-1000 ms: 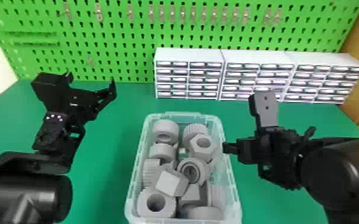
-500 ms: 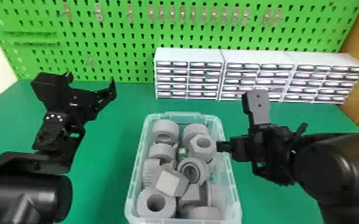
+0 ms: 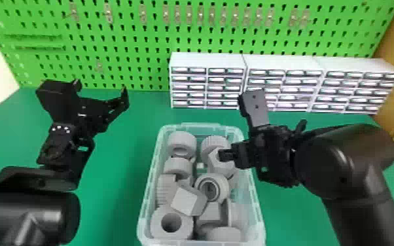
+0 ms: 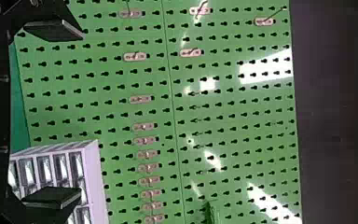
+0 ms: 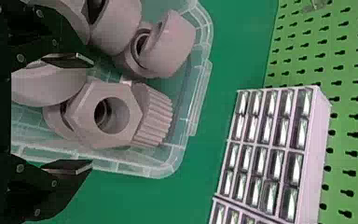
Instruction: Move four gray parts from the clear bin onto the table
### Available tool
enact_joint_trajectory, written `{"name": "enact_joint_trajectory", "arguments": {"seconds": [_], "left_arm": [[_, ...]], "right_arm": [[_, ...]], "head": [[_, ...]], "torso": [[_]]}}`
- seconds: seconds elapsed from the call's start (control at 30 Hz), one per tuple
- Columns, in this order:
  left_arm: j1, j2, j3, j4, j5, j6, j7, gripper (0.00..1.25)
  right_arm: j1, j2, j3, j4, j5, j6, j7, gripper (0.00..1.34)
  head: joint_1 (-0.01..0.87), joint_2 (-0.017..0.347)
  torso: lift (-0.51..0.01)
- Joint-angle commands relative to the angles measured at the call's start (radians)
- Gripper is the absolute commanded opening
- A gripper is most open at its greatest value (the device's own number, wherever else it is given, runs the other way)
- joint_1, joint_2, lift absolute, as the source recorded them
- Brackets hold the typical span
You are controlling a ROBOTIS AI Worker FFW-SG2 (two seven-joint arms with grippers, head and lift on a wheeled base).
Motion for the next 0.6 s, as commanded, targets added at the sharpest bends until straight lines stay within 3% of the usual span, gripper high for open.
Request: {"name": "enact_joint_trajectory", "arguments": {"seconds": [0.0, 0.57], "left_arm": [[0.000, 0.001, 0.000, 0.002, 0.000, 0.002, 0.000, 1.14], [0.000, 0.001, -0.005, 0.006, 0.003, 0.010, 0.000, 1.14]], "right_arm": [[-0.035, 0.002, 0.025, 0.053, -0.001, -0.003, 0.000, 0.85], [-0.132, 0.013, 0.064, 0.254, -0.001, -0.065, 0.025, 0.84]], "head": [[0.678, 0.034], [0.678, 0.034]], "torso": [[-0.050], [-0.050]]}}
